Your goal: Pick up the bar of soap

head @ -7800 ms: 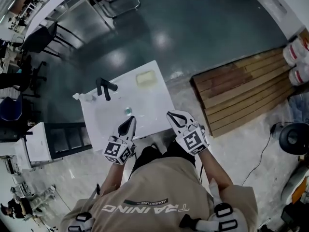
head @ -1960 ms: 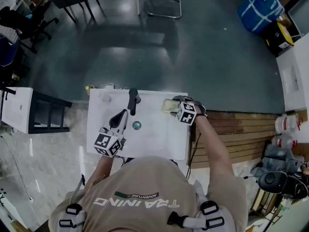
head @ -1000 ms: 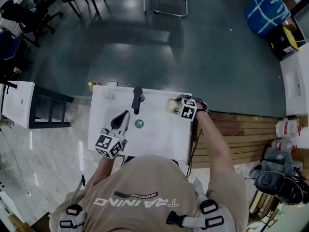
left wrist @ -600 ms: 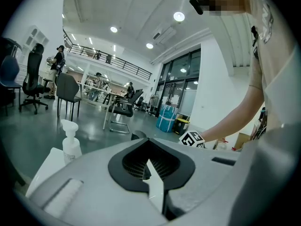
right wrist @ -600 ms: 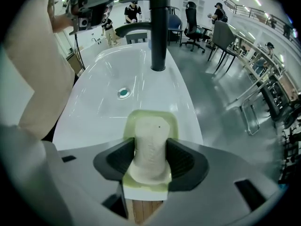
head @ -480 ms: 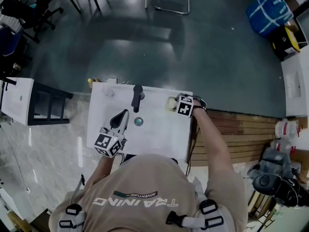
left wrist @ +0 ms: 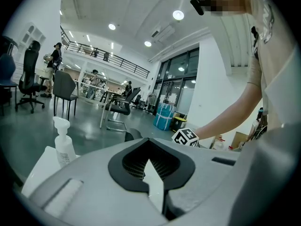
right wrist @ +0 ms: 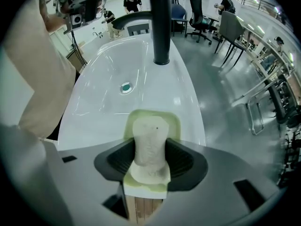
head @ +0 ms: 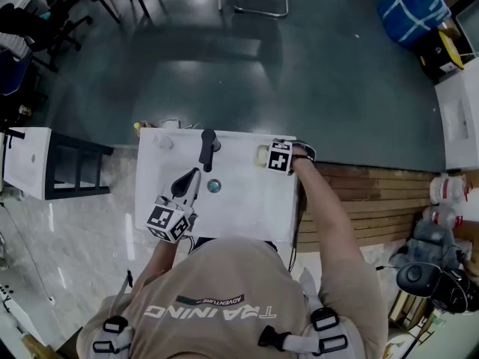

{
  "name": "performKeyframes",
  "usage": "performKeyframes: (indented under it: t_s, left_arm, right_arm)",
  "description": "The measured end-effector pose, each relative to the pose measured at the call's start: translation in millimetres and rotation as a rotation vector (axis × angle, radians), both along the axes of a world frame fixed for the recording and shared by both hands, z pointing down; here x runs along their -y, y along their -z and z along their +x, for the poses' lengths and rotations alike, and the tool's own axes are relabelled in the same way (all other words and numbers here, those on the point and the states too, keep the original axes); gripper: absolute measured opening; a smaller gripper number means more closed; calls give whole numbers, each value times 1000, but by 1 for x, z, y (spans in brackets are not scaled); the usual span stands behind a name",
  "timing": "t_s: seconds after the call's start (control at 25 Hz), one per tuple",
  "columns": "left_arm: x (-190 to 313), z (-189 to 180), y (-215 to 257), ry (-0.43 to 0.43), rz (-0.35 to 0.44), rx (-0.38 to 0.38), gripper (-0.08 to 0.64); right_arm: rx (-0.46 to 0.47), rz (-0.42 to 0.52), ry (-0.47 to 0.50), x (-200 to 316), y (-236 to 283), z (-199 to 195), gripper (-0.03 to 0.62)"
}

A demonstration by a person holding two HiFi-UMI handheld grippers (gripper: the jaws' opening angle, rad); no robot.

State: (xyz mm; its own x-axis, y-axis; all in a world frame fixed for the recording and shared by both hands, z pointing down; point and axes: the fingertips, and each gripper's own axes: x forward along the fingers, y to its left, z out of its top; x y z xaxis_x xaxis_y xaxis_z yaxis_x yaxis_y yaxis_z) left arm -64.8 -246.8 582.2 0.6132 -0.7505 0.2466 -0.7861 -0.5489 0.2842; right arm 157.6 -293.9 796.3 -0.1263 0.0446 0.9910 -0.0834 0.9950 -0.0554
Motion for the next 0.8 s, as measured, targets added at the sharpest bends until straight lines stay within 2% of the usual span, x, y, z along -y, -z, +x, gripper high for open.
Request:
performKeyframes:
  t_s: [0.2, 0.36, 0.44, 0.72, 0.8]
  left_arm:
    - [1, 0, -1, -11, -1, 1, -5]
    - [4, 4, 5, -21, 15, 2, -5]
    - [4, 4, 8, -25, 21, 4, -5]
    - [1, -1, 13, -16, 28, 3, -5]
    - [-1, -1, 13, -15, 28, 2, -5]
  right_arm:
    - [49, -56, -20, -11, -6, -5, 201]
    - [45, -26, -33, -6, -5, 2, 199]
    - [73, -55, -39, -12, -7, -2, 198]
    - [87, 27, -64, -4, 6, 3, 198]
    - [122, 18, -66, -8, 10, -1, 198]
